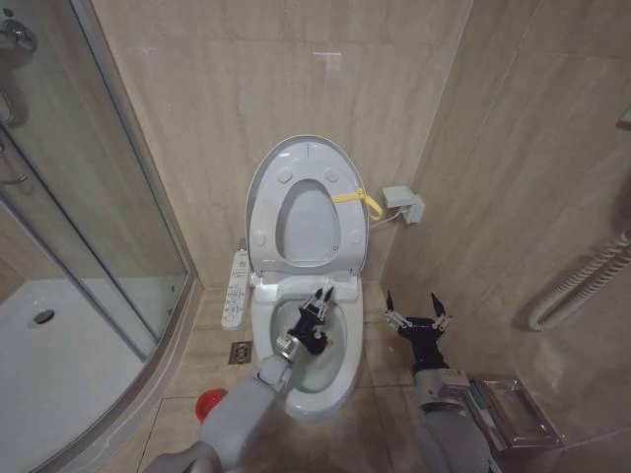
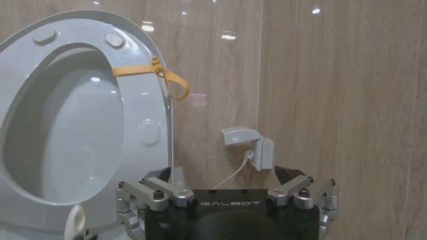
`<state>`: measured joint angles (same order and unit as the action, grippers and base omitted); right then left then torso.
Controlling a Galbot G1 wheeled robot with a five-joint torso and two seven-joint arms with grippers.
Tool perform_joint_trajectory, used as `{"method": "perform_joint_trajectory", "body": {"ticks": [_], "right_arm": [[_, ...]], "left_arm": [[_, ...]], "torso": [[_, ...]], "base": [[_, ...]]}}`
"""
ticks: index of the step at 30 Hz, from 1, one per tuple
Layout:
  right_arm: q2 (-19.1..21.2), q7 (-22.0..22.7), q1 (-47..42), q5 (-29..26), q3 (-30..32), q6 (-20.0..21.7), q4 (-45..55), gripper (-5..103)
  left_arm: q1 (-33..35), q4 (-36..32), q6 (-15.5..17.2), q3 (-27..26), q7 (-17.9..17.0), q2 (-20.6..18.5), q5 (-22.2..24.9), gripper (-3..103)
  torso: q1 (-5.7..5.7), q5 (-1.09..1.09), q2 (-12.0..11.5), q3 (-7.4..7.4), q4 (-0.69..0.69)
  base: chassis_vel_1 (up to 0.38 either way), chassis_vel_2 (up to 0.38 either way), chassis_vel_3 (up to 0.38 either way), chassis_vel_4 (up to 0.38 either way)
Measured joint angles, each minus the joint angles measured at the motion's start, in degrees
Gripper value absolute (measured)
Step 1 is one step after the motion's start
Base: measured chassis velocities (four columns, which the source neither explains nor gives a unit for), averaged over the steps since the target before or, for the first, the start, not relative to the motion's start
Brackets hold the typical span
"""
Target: Open the toilet lid, clean the toilet bowl with a toilet brush, close the toilet lid, and flush.
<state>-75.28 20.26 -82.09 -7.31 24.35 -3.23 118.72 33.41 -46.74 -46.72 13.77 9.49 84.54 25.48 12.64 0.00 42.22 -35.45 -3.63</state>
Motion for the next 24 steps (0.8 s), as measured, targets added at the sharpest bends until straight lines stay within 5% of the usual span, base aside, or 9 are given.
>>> {"method": "perform_joint_trajectory", "body": {"ticks": [10, 16, 24], "right_arm": [[0.00, 0.00, 0.00, 0.00, 0.00, 0.00, 0.00, 100], [0.00, 0.00, 0.00, 0.00, 0.00, 0.00, 0.00, 100], [0.00, 0.00, 0.00, 0.00, 0.00, 0.00, 0.00, 100]], "left_arm": [[0.56, -0.48, 0.15, -0.55, -0.32, 3.05, 0.36, 20], [0.33, 1.00, 1.20, -1.56, -0.34, 1.83, 0.34, 20], [2.53, -5.74, 0.62, -3.12, -1.32, 0.50, -2.09, 20]], "torso": [[0.00, 0.00, 0.00, 0.00, -0.05], [0.00, 0.00, 0.00, 0.00, -0.02], [0.00, 0.00, 0.00, 0.00, -0.04]], "base": [[0.000, 0.000, 0.000, 0.000], [0.000, 0.000, 0.000, 0.000], [0.000, 0.000, 0.000, 0.000]]}}
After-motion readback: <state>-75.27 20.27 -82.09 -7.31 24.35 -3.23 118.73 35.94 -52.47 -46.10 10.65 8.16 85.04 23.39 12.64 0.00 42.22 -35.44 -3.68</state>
